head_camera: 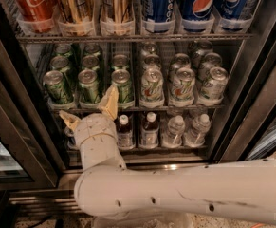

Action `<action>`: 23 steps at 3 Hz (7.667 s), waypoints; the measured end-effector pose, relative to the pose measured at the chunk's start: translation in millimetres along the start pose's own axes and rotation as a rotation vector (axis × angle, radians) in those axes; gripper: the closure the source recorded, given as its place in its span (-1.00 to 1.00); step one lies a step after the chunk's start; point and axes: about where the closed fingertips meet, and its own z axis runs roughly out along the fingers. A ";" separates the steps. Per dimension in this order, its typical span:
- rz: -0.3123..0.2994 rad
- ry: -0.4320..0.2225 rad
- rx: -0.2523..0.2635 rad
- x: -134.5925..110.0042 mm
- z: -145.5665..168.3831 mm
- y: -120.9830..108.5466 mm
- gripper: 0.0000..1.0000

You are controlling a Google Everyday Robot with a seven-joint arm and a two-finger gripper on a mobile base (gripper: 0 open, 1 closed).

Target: Pick green can from middle shelf of fridge

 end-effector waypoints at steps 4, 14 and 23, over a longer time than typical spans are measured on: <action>0.042 -0.037 0.052 5.5 31.1 2.2 -0.26; 0.105 -0.006 0.155 25.9 75.4 -8.5 0.40; 0.157 -0.025 0.056 -39.8 1.6 -24.1 1.00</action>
Offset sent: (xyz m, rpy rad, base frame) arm 0.0253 0.0008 -0.0134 0.0559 -0.0100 -0.0361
